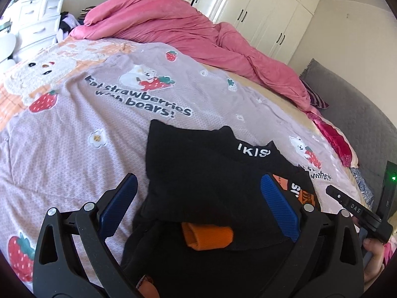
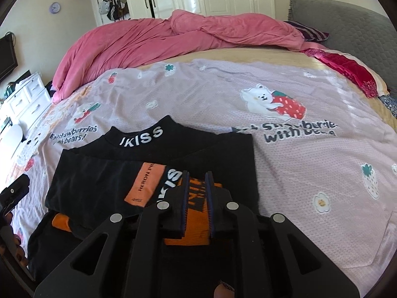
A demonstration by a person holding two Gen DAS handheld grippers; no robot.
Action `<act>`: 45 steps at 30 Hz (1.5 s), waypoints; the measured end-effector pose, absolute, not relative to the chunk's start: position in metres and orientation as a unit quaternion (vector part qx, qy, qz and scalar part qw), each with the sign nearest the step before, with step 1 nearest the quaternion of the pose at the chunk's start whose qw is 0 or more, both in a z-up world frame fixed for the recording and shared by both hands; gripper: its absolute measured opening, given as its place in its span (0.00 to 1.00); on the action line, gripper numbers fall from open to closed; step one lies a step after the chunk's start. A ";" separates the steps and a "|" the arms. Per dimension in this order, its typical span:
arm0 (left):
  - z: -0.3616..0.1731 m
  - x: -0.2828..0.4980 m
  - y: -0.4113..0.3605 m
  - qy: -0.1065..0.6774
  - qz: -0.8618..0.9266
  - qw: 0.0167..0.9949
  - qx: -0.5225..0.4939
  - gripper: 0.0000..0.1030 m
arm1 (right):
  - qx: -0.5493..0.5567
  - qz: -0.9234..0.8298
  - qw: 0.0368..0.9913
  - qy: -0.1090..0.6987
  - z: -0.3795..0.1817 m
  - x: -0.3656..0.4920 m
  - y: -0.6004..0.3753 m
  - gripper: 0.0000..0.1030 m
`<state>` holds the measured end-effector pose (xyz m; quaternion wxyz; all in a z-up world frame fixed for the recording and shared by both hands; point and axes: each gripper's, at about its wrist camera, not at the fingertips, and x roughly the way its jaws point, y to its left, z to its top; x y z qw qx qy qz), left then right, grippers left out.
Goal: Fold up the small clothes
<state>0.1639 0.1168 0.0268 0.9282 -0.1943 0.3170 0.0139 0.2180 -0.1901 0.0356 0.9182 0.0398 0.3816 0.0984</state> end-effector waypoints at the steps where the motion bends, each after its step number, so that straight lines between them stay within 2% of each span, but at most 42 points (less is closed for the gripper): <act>1: 0.028 0.167 0.114 0.319 0.014 0.928 -0.192 0.90 | 0.044 0.097 0.919 0.381 0.037 0.217 -0.193 0.14; 2: 0.029 0.171 0.112 0.321 0.014 0.927 -0.191 0.90 | 0.049 0.097 0.918 0.380 0.039 0.217 -0.196 0.21; 4: 0.028 0.179 0.109 0.329 0.012 0.924 -0.195 0.90 | 0.053 0.097 0.919 0.378 0.042 0.215 -0.199 0.29; 14: 0.014 0.207 0.092 0.371 -0.012 0.914 -0.165 0.86 | 0.033 0.106 0.921 0.374 0.045 0.210 -0.192 0.34; 17: 0.006 0.212 0.082 0.383 -0.021 0.912 -0.143 0.83 | 0.022 0.113 0.918 0.379 0.041 0.212 -0.181 0.42; 22: -0.021 0.218 0.070 0.428 -0.028 0.899 -0.086 0.83 | -0.004 0.136 0.911 0.390 0.032 0.213 -0.155 0.42; 24: -0.031 0.218 0.071 0.446 -0.030 0.891 -0.079 0.83 | -0.008 0.145 0.907 0.395 0.029 0.214 -0.146 0.45; 25: -0.034 0.218 0.071 0.449 -0.030 0.890 -0.077 0.82 | -0.008 0.149 0.905 0.397 0.027 0.215 -0.141 0.50; 26: -0.035 0.216 0.071 0.448 -0.030 0.890 -0.074 0.83 | -0.009 0.153 0.903 0.401 0.025 0.216 -0.135 0.56; 34: -0.036 0.213 0.069 0.445 -0.029 0.892 -0.071 0.82 | -0.029 0.179 0.891 0.417 0.011 0.216 -0.109 0.57; 36: -0.036 0.212 0.070 0.445 -0.031 0.892 -0.074 0.82 | -0.032 0.180 0.887 0.425 0.005 0.218 -0.107 0.61; 40: -0.034 0.210 0.072 0.444 -0.035 0.892 -0.077 0.82 | -0.065 0.152 0.879 0.447 -0.013 0.220 -0.108 0.61; 43: -0.034 0.210 0.073 0.443 -0.037 0.892 -0.080 0.82 | -0.094 0.119 0.882 0.445 -0.029 0.216 -0.118 0.69; 45: -0.034 0.210 0.072 0.443 -0.036 0.892 -0.078 0.82 | -0.063 0.123 0.883 0.449 -0.033 0.214 -0.129 0.69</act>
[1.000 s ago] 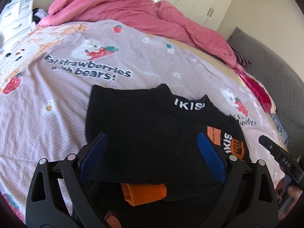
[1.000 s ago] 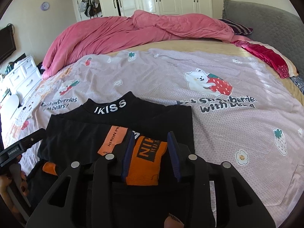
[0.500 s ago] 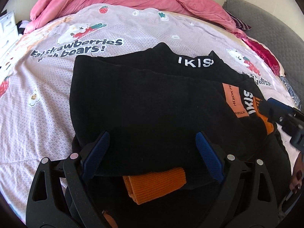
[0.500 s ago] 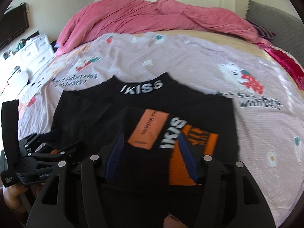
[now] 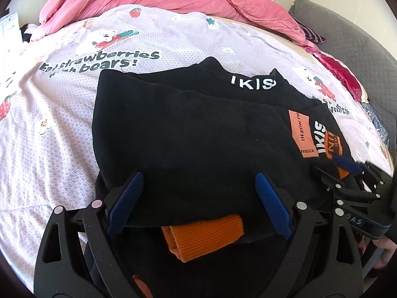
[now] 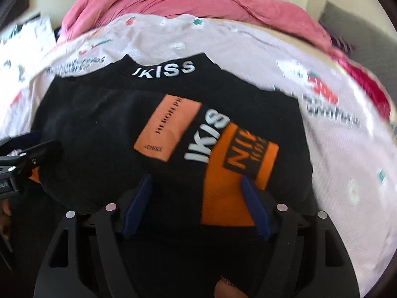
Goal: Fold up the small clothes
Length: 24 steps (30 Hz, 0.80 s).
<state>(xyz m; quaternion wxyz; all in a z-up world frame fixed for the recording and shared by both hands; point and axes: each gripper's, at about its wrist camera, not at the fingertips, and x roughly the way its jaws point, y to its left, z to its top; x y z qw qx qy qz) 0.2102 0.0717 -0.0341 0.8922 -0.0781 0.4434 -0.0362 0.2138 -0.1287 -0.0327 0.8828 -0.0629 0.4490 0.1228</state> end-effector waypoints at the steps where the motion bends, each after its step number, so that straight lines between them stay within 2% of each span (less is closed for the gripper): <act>1: -0.034 0.210 0.071 0.443 -0.036 0.892 -0.077 0.83 | -0.059 0.122 0.883 0.450 -0.032 0.213 -0.130 0.69; 14: -0.020 0.195 0.079 0.423 -0.035 0.901 -0.091 0.83 | 0.015 0.133 0.892 0.431 -0.008 0.189 -0.147 0.71; 17: -0.018 0.193 0.079 0.420 -0.032 0.903 -0.090 0.83 | 0.021 0.133 0.894 0.427 -0.003 0.184 -0.152 0.74; 24: -0.013 0.187 0.079 0.412 -0.024 0.907 -0.087 0.83 | 0.036 0.133 0.896 0.423 0.004 0.175 -0.162 0.76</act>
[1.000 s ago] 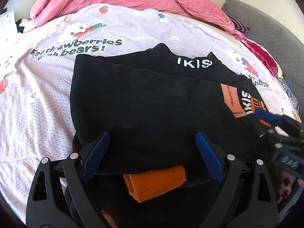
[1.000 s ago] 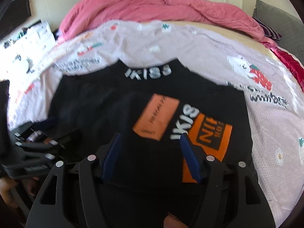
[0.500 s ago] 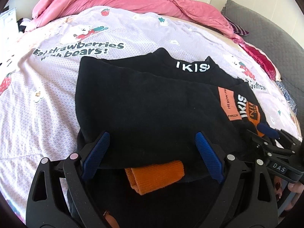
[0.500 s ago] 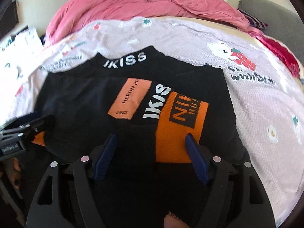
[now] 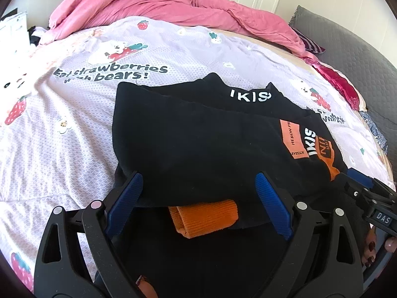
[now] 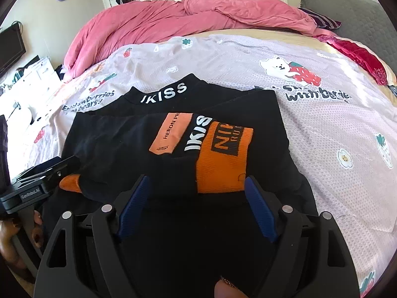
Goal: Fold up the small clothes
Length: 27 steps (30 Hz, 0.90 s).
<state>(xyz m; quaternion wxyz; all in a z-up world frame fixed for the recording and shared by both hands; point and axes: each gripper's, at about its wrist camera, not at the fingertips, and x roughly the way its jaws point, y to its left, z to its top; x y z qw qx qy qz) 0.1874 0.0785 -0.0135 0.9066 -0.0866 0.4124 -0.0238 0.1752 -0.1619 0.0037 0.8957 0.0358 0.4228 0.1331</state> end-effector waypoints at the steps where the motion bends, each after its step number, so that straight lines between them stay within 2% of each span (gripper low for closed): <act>1: -0.013 0.187 0.078 0.411 -0.022 0.907 -0.086 0.84 | 0.039 0.134 0.896 0.422 0.005 0.173 -0.163 0.76; 4: -0.009 0.184 0.079 0.405 -0.018 0.910 -0.086 0.87 | 0.049 0.138 0.896 0.420 0.007 0.169 -0.166 0.83; 10: -0.003 0.178 0.079 0.393 -0.017 0.915 -0.088 0.91 | 0.049 0.144 0.894 0.420 0.010 0.159 -0.167 0.83; 27: 0.012 0.144 0.085 0.342 -0.027 0.931 -0.123 0.91 | 0.057 0.143 0.903 0.400 0.025 0.146 -0.182 0.85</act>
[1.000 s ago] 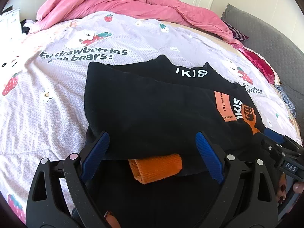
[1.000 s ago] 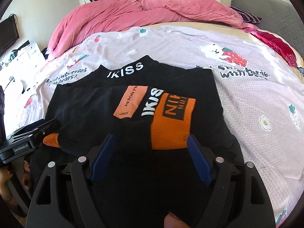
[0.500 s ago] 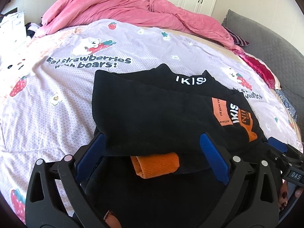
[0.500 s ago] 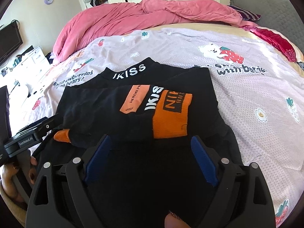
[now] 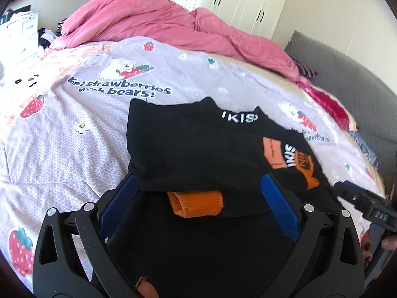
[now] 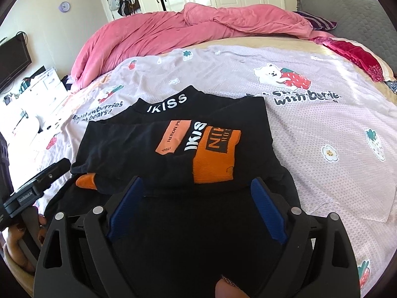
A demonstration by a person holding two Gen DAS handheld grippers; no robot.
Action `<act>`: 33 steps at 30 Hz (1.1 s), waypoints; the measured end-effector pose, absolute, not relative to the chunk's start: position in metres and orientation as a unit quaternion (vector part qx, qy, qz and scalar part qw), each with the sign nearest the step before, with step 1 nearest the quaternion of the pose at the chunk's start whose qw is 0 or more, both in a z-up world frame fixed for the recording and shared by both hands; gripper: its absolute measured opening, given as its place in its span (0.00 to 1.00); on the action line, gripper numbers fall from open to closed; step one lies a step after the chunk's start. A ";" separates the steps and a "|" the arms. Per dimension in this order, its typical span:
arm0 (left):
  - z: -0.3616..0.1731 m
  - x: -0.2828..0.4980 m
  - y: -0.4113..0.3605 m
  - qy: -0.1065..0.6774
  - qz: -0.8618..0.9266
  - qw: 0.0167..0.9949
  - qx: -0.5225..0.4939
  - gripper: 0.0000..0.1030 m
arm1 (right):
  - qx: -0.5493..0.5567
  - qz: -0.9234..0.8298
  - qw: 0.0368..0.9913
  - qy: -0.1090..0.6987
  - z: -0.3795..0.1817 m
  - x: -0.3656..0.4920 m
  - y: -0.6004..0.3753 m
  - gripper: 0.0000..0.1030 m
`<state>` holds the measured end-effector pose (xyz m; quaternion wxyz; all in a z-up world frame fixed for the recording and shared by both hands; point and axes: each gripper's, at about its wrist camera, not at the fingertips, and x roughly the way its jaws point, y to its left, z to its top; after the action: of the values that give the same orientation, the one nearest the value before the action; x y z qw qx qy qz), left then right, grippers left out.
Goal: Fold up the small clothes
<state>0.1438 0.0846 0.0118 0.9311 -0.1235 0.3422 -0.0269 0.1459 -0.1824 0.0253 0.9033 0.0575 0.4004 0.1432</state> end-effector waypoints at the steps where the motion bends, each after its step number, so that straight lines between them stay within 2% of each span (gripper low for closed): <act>1: 0.013 0.142 0.084 0.338 -0.028 0.933 -0.123 0.91 | 0.058 0.144 0.903 0.400 0.025 0.145 -0.182 0.85; 33: 0.009 0.092 0.093 0.337 -0.008 0.929 -0.152 0.91 | 0.040 0.144 0.900 0.409 0.033 0.104 -0.219 0.91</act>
<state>0.0923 0.0925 0.0089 0.9294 -0.1517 0.3365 -0.0076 0.1045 -0.2187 0.0327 0.9002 0.0397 0.4091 0.1441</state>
